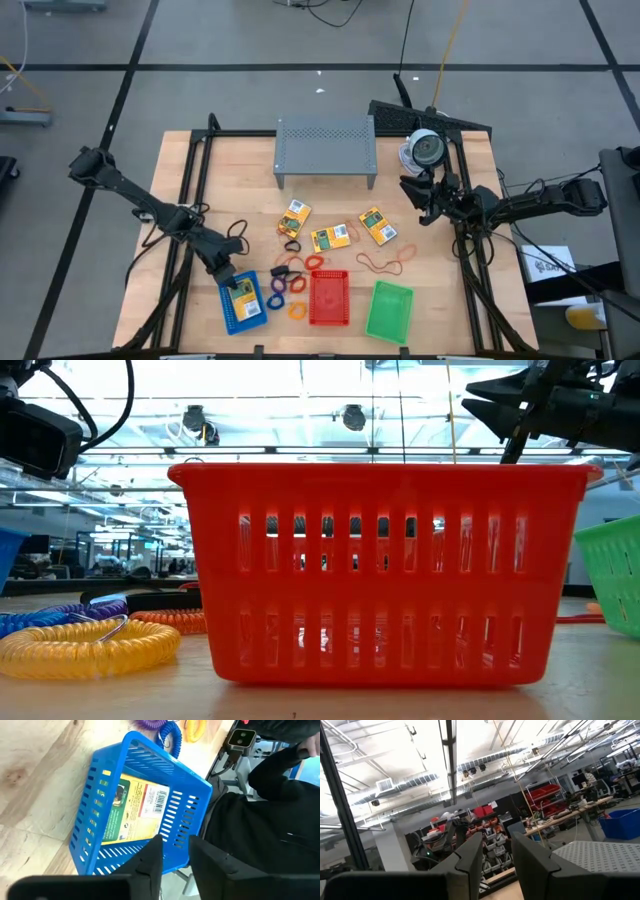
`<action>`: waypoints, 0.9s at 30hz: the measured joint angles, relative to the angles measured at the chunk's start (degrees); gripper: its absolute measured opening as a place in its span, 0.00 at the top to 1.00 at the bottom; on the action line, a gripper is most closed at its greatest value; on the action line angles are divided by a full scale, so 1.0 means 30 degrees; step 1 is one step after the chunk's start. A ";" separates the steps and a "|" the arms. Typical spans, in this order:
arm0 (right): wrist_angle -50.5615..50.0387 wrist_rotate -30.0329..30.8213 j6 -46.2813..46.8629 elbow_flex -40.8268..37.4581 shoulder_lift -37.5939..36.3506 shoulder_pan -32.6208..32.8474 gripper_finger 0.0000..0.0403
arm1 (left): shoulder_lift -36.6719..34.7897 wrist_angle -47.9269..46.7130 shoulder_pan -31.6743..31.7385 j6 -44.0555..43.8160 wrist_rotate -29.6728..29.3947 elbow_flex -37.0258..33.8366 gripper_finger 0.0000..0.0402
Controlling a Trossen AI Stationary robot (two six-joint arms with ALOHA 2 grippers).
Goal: Pick & Place Office Desk Supplies
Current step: Put the crayon box into the blue bin
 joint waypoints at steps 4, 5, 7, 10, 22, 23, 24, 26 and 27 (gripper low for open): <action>0.0006 0.0000 0.0000 0.0005 0.0000 0.0000 0.77 | -0.0051 0.0196 0.0154 -0.0067 0.0001 0.0000 0.68; 0.0006 0.0000 0.0000 -0.0002 0.0000 0.0000 0.77 | -0.0051 0.0404 0.0261 -0.0055 -0.0003 0.0000 0.67; 0.0006 0.0000 0.0000 -0.0001 -0.0001 0.0000 0.77 | -0.0058 0.0936 0.0492 0.0093 -0.0011 0.0000 0.66; 0.0006 0.0002 0.0000 -0.0001 -0.0007 0.0000 0.77 | -0.0058 0.2216 0.0893 0.0594 -0.0003 0.0000 0.65; 0.0006 0.0000 0.0000 0.0000 -0.0005 0.0000 0.77 | -0.0058 0.8414 0.2502 0.3501 -0.2624 0.0000 0.64; 0.0006 0.0000 -0.0001 -0.0002 0.0000 0.0000 0.77 | -0.0058 0.8874 0.2622 0.3861 -0.2928 0.0000 0.64; 0.0006 0.0000 0.0000 -0.0002 0.0000 0.0000 0.77 | -0.0058 0.9287 0.2752 0.4268 -0.3193 0.0000 0.64; 0.0003 0.0000 -0.0007 0.0002 0.0000 0.0000 0.77 | -0.0066 0.9754 0.3005 0.5063 -0.3735 0.0000 0.64; 0.0000 -0.0015 -0.0007 -0.0002 -0.0001 0.0000 0.77 | -0.0066 0.9857 0.3108 0.5470 -0.3949 0.0000 0.64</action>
